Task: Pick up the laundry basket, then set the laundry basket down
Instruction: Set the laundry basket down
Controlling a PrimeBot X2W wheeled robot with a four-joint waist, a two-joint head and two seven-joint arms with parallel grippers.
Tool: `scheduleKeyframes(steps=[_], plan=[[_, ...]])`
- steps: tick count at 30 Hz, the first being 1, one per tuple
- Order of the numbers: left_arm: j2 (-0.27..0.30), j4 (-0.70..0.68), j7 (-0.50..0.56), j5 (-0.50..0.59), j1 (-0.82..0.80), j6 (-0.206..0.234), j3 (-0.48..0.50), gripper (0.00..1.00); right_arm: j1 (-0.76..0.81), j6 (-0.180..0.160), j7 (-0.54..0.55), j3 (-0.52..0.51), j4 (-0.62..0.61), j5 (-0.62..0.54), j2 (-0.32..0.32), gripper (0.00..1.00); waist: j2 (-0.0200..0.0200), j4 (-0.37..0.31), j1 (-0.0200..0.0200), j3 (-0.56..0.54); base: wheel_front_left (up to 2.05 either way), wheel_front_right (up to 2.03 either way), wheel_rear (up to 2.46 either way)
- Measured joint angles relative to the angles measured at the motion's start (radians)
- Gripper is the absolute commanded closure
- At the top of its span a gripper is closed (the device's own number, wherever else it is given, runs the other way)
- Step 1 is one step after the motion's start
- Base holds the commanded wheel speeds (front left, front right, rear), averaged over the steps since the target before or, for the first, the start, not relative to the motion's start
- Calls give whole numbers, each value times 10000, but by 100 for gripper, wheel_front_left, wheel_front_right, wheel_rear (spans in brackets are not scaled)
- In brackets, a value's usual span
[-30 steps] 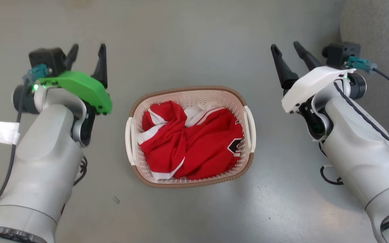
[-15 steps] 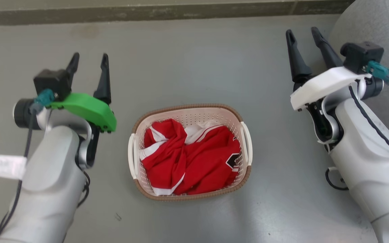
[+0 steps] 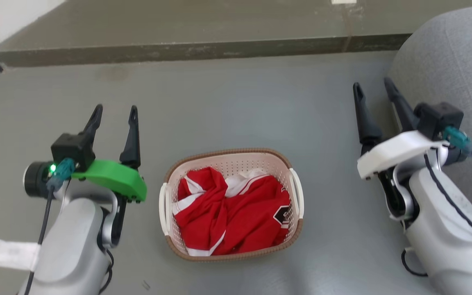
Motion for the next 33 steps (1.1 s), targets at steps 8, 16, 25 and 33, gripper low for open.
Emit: scheduleKeyframes(steps=[8,16,25,33], plan=[[15,-571,2,61,1224,98,211,0,1137,-100,0,-219,-545,-173,15,0,0,-72,0,-577,0,0,0],[31,-920,0,82,2277,188,439,0,2261,-261,0,-493,-872,-259,38,0,0,-159,0,-1129,0,0,0],[88,-1204,2,144,3137,199,573,0,3102,-265,2,-627,-1181,-355,25,0,0,-151,0,-1563,0,0,0],[138,-1480,2,207,3739,282,750,0,3613,-347,2,-662,-1476,-518,-17,0,0,-123,0,-1763,0,0,0]])
